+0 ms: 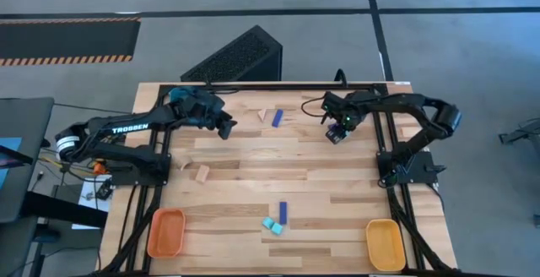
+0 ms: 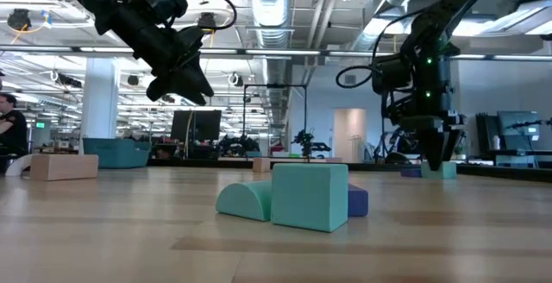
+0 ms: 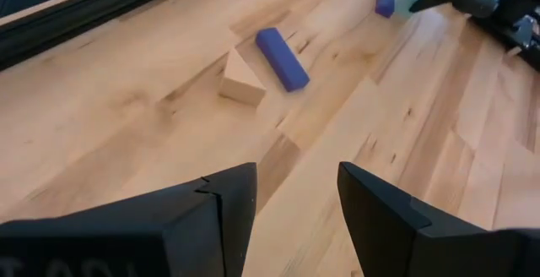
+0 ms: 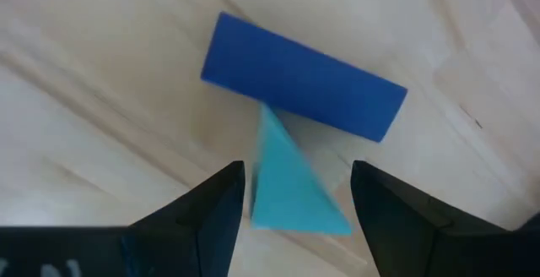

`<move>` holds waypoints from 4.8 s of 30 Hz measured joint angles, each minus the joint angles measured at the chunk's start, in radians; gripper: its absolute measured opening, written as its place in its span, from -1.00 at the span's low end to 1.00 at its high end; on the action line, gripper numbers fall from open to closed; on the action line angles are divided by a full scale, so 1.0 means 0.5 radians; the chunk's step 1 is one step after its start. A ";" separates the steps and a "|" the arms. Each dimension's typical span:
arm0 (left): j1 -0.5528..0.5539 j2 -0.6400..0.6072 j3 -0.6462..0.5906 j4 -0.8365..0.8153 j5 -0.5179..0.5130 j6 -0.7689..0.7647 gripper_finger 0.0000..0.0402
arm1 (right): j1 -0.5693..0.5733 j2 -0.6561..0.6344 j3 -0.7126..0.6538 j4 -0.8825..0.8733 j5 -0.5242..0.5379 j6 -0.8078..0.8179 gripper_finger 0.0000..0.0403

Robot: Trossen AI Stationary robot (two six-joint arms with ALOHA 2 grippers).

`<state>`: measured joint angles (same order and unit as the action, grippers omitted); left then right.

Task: Sort & place blocks by color
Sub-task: Put the top light blue block into the blue bin, then put the right light blue block into the blue bin

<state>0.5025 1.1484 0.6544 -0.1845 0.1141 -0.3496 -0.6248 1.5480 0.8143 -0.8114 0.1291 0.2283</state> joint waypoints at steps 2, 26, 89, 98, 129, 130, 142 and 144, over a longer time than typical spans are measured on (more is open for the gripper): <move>-0.017 0.000 0.000 -0.019 -0.043 -0.018 -0.24 | -0.003 0.021 0.000 0.011 0.001 -0.001 0.20; -0.198 0.000 -0.141 -0.105 -0.275 -0.290 -0.24 | -0.048 0.007 -0.033 0.047 -0.167 -0.159 0.06; -0.894 -0.002 -0.052 1.320 -0.574 0.965 -0.01 | 0.734 0.403 1.118 1.858 -1.587 0.702 -0.24; -0.889 -0.007 -0.050 1.297 -0.772 0.975 -0.21 | 0.701 0.408 1.129 1.955 -1.532 0.763 -0.09; 0.679 -0.084 -0.053 -0.674 -1.245 -0.610 -0.16 | 0.517 0.246 1.163 0.522 -0.472 0.385 0.15; 0.739 -0.042 -0.053 -0.677 -1.179 -0.624 -0.16 | 0.516 0.246 1.163 0.483 -0.471 0.382 0.15; 0.919 0.125 -0.053 -0.689 -0.972 -0.643 0.16 | 0.346 0.195 0.850 0.370 -0.316 0.311 0.15; 0.920 0.111 -0.053 -0.712 -0.944 -0.605 0.25 | 0.335 0.214 0.778 0.413 -0.307 0.312 0.15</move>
<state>0.9623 1.2039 0.6281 -0.5405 -0.3582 -0.6520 -0.4573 1.6549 1.2035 -0.6049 -0.0243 0.3842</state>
